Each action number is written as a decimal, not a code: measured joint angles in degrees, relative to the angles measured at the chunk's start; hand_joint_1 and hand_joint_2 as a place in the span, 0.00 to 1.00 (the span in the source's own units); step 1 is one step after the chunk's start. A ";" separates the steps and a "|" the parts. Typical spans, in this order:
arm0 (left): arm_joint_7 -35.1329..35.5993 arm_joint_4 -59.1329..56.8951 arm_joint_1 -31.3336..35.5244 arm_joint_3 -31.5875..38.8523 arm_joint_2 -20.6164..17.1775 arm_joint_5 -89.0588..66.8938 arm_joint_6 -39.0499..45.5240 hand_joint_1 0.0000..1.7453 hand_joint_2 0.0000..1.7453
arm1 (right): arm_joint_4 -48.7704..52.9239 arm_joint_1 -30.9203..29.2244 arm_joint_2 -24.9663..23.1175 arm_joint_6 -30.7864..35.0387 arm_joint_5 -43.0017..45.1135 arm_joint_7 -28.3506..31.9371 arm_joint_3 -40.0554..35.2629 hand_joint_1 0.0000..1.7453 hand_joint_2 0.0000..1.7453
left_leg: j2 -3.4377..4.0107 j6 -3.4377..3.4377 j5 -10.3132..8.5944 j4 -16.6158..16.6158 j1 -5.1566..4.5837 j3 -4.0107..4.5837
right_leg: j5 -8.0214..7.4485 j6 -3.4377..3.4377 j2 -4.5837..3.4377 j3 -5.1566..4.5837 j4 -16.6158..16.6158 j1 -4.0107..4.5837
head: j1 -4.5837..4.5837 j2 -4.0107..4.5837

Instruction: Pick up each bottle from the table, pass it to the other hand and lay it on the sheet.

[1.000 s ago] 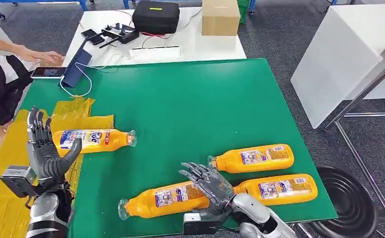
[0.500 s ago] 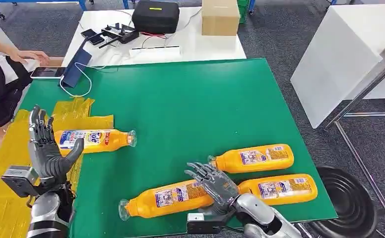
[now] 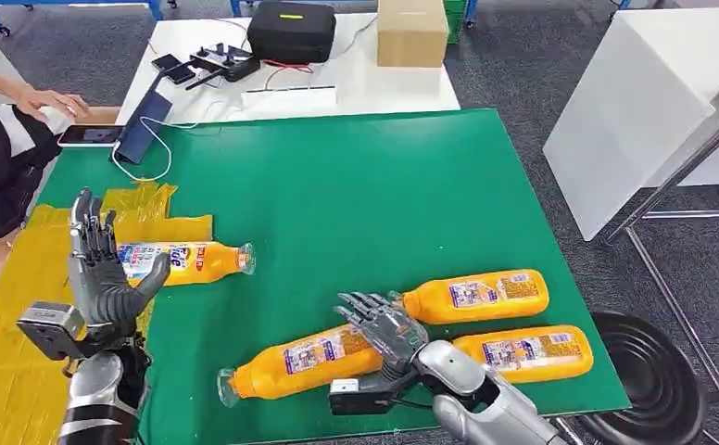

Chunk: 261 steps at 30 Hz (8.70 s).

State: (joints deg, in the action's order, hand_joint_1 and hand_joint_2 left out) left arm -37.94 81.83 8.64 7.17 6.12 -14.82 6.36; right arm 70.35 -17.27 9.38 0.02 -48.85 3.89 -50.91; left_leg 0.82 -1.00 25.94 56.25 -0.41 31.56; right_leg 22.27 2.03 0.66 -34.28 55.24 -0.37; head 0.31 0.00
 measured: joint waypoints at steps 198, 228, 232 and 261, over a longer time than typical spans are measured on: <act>9.27 -21.70 8.51 -18.73 2.75 25.53 -29.68 0.00 1.00 | -16.39 1.89 -28.39 38.34 -20.63 9.57 19.87 1.00 1.00 | 0.01 0.02 0.00 0.00 0.03 0.05 | -0.01 0.00 -0.02 -0.06 0.00 0.05 | 0.00 0.00; 10.27 -13.92 4.83 -12.78 6.84 31.17 -21.40 1.00 1.00 | -16.23 1.92 -28.46 38.36 -21.14 10.19 20.20 0.00 1.00 | 0.01 0.02 0.00 0.00 0.03 0.04 | -0.01 0.00 -0.02 -0.06 0.00 0.05 | 0.02 0.00; 8.08 -12.19 4.96 -12.09 7.06 25.89 -13.89 1.00 1.00 | -13.98 3.26 -28.41 38.38 -19.87 12.35 21.31 0.00 1.00 | 0.00 0.02 0.00 0.00 0.03 0.06 | -0.01 0.00 -0.02 -0.07 0.00 0.05 | 0.02 0.00; 49.58 -9.71 5.31 -13.13 -9.35 -75.19 33.75 1.00 1.00 | 5.64 8.58 -22.30 27.58 28.94 18.89 22.23 0.00 1.00 | 0.06 0.12 -0.06 -0.01 0.16 0.17 | 0.01 -0.05 -0.06 -0.22 0.05 0.18 | -0.02 0.00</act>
State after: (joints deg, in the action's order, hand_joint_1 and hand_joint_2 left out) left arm 11.64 72.12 13.95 -5.96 -3.23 -90.01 40.11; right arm 75.99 -8.69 -12.92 27.60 -19.91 22.78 -28.68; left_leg 0.88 -0.88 25.88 56.24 -0.25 31.74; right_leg 22.29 1.97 0.59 -34.50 55.29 -0.19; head 0.28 0.00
